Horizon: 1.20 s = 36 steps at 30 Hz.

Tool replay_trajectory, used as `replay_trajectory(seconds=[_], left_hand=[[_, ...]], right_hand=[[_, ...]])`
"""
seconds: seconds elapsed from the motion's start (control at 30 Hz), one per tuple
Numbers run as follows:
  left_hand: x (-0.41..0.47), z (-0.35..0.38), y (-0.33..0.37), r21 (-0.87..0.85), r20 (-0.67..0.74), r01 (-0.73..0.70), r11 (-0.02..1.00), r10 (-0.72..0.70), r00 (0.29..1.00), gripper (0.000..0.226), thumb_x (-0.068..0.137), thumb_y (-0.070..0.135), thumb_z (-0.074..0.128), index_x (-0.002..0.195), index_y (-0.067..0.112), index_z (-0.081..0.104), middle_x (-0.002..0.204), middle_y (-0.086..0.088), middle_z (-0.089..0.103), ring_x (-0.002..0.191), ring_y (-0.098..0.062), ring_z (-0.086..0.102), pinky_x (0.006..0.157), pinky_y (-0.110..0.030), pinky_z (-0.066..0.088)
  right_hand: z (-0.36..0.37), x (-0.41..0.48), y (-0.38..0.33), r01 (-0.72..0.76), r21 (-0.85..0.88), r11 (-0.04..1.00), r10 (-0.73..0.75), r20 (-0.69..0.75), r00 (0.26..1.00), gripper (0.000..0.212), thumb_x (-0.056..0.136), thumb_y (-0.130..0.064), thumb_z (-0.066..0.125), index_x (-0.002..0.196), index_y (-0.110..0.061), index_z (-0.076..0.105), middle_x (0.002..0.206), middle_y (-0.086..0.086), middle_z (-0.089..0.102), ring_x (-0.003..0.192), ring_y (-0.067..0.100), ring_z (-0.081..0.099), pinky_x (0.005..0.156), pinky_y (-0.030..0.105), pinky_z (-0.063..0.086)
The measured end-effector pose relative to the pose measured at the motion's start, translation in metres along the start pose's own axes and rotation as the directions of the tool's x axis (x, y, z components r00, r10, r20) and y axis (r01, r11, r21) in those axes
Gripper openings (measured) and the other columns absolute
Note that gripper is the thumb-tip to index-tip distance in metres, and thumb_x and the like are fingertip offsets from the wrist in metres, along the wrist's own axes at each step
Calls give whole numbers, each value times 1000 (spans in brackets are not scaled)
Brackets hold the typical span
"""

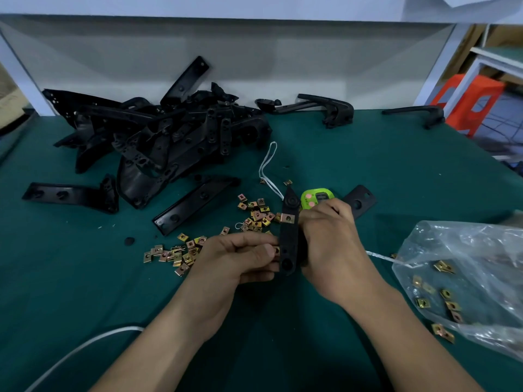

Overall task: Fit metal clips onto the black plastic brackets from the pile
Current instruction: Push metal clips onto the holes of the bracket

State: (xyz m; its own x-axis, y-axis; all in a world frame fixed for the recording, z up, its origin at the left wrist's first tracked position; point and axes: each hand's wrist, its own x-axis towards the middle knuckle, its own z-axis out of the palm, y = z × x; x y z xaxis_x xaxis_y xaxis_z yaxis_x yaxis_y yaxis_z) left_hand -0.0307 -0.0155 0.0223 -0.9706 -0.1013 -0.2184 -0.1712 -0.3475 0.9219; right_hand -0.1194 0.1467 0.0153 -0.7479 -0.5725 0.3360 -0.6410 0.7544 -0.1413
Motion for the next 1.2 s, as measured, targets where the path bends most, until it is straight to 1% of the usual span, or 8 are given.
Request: replay_trajectory(seconds=[0.2, 0.33, 0.67, 0.83, 0.9, 1.0, 1.1, 1.2], left_hand=[[-1, -1, 1, 8, -38, -20, 1000, 20, 999, 22, 66, 20, 77, 86, 11, 82, 79, -12, 75, 67, -17, 71, 61, -23, 57], [-1, -1, 3, -4, -55, -15, 1000, 15, 998, 24, 66, 20, 77, 87, 10, 82, 82, -15, 75, 68, -19, 71, 62, -23, 56], [-3, 4, 2, -17, -85, -20, 1000, 19, 996, 20, 64, 15, 76, 83, 13, 82, 75, -11, 74, 63, -17, 70, 60, -22, 56], [-4, 12, -3, 18, -196, -42, 999, 45, 980, 17, 79, -3, 74, 83, 12, 82, 76, -13, 74, 66, -17, 69, 66, -23, 59], [-5, 16, -5, 27, -275, -42, 999, 48, 960, 21, 82, -5, 73, 82, 14, 82, 76, -11, 75, 68, -16, 68, 68, -23, 58], [-6, 19, -8, 15, -367, -39, 999, 42, 929, 25, 83, -5, 73, 77, 17, 82, 76, -9, 76, 69, -16, 69, 70, -24, 57], [-7, 22, -11, 32, -382, -25, 999, 36, 923, 25, 83, -4, 72, 79, 20, 82, 78, -8, 78, 70, -14, 70, 66, -20, 55], [-9, 25, -15, 129, -353, 7, 992, 39, 935, 27, 85, 1, 71, 81, 25, 82, 77, -1, 78, 68, -9, 67, 69, -21, 52]], right_hand=[[-1, 1, 0, 13, -10, 1000, -14, -27, 1000, 35, 37, -5, 74, 61, -22, 55, 66, -13, 54, 75, 18, 56, 88, 23, 27], [-1, 1, 2, 17, -5, 1000, -17, -38, 999, 34, 36, -3, 69, 59, -22, 51, 64, -13, 49, 71, 18, 53, 88, 26, 30], [1, 1, -1, 20, -36, 999, -22, -56, 998, 35, 41, -3, 73, 58, -23, 50, 64, -12, 52, 70, 16, 49, 87, 22, 23], [0, -2, -2, 19, -100, 995, -30, -111, 993, 39, 41, 0, 69, 57, -25, 44, 63, -9, 51, 69, 19, 48, 86, 26, 25], [0, -2, -5, 5, -127, 992, -20, -120, 993, 37, 39, 0, 68, 56, -23, 46, 63, -8, 53, 70, 21, 50, 86, 29, 27], [2, -3, -11, -14, -154, 988, -6, -125, 992, 44, 35, 2, 67, 57, -25, 39, 61, -4, 53, 68, 24, 52, 86, 32, 29], [3, -5, -15, -8, -162, 987, -12, -125, 992, 44, 37, 1, 65, 59, -26, 37, 61, -3, 52, 69, 26, 53, 87, 35, 30], [6, -5, -20, 24, -200, 980, -47, -112, 993, 43, 39, -1, 63, 58, -26, 34, 59, -1, 51, 67, 27, 54, 87, 36, 29]])
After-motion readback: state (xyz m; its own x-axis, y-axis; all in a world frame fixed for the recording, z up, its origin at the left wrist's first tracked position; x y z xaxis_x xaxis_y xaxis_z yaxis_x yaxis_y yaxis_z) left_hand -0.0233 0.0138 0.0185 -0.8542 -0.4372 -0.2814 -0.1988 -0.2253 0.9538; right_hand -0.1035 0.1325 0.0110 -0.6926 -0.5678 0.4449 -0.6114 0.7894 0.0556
